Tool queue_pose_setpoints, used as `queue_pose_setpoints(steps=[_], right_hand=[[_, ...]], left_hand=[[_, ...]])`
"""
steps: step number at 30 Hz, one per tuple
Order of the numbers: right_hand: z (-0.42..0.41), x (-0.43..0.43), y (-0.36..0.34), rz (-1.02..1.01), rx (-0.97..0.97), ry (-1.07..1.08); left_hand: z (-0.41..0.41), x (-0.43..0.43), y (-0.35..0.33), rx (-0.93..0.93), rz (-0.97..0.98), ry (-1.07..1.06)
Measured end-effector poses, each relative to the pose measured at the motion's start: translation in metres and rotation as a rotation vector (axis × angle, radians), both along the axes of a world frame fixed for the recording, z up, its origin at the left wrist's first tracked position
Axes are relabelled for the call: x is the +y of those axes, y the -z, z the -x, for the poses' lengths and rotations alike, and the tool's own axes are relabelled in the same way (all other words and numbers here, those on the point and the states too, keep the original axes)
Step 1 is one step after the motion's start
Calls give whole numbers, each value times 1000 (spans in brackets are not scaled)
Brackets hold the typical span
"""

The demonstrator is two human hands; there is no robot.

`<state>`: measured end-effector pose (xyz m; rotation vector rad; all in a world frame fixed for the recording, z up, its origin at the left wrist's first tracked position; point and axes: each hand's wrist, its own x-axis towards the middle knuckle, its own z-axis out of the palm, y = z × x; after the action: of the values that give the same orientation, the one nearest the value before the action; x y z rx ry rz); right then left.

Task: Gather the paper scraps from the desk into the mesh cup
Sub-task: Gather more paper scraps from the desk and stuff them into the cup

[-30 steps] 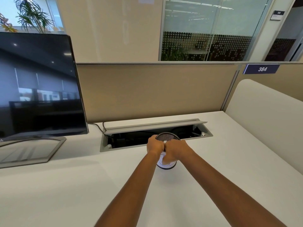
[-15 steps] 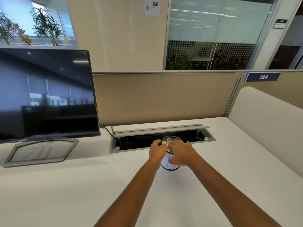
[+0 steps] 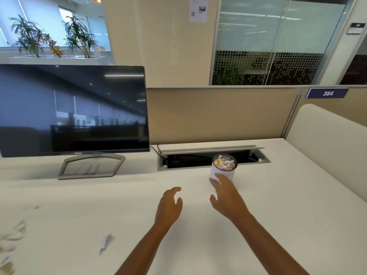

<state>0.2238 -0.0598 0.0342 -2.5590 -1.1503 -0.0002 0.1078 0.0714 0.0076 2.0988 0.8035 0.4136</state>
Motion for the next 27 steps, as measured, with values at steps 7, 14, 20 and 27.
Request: queue_pose_setpoints(steps=[7,14,20,27], right_hand=[[115,28,46,95,261,-180],[199,33,38,285,528,-132],[254,30,41,250,583,-121],[267,62,53,-6,444,-46]], left_hand=[[104,24,18,32,-178,-55],[184,49,24,122,-209,-131],[230,57,33,199,-159,-130],[251,65,41,164,-113,-152]])
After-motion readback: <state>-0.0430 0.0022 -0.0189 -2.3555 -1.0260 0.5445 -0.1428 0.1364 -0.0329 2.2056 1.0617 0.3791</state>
